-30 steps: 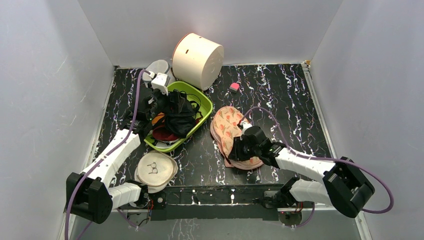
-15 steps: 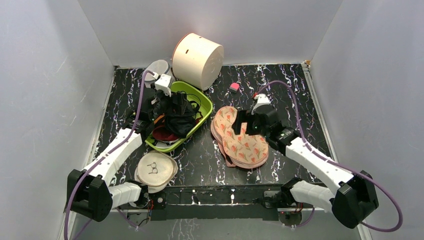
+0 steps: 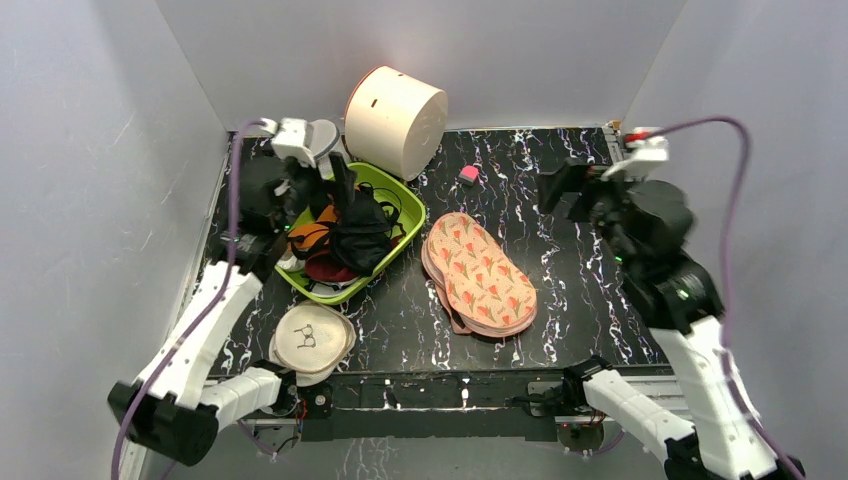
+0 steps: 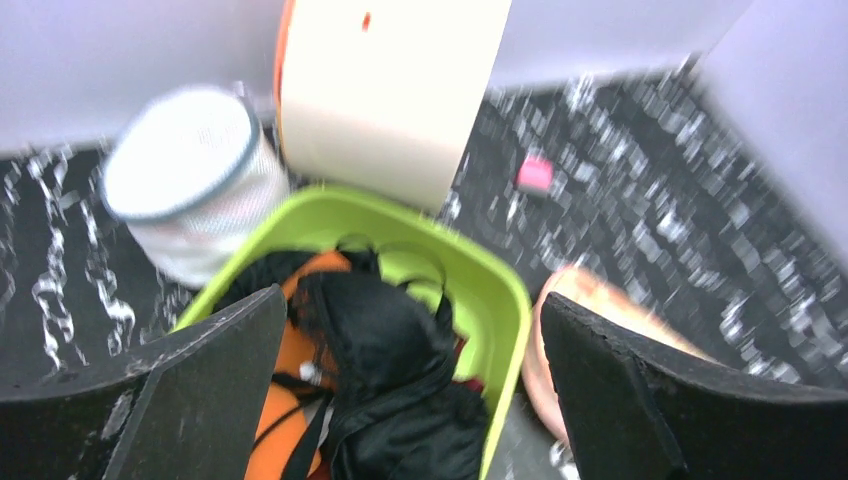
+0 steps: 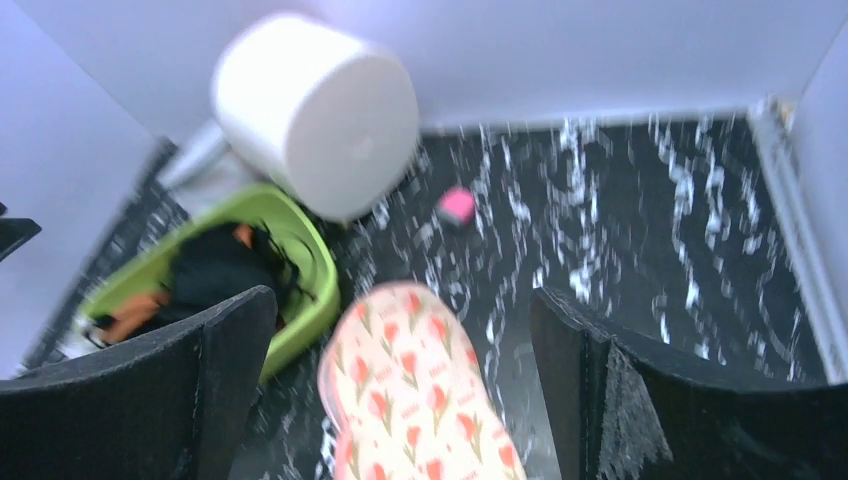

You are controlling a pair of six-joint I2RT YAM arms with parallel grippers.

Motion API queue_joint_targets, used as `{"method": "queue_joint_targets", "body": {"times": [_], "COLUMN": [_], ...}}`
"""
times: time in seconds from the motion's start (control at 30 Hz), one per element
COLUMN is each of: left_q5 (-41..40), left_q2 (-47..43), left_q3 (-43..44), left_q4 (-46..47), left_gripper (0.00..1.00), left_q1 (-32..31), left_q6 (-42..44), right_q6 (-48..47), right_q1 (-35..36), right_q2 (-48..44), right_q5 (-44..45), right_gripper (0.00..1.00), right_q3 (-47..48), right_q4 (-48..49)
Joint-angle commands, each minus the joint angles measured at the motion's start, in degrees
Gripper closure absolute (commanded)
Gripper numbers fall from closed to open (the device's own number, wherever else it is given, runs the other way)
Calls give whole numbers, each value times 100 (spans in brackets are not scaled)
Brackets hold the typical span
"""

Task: Unzip the laundry bag and remove the bra
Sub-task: Reset both arms

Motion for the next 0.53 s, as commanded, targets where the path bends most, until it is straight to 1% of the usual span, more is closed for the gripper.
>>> {"method": "queue_joint_targets", "body": {"times": [0.0, 0.2, 0.27, 0.37, 0.43, 0.5], "left_q5": [-225, -66, -106, -173, -189, -240], "left_q2": [-954, -1198, -1356, -1579, -1660, -1705], "left_q3": [1027, 1837, 1831, 1781, 1795, 1797], "left_q4": [-493, -1014, -1036, -1016, -1109, -1225], "left_gripper": [2, 2, 2, 2, 2, 2], "left_q1": [-11, -12, -10, -12, -7, -12], "left_q6": [-743, -829, -810, -761, -706, -678], "right_q6": [-391, -340, -315, -231, -130, -37], "right_q1": [20, 19, 20, 21, 29, 30], "right_q2": [-461, -624, -631, -681, -671, -604], "right_q5": [-192, -424, -364, -174, -232, -223], "right_gripper": [2, 2, 2, 2, 2, 2], "right_q3": [975, 1721, 1792, 1659, 1501, 1552], "right_q4": [-382, -398, -353, -189, -68, -117]}}
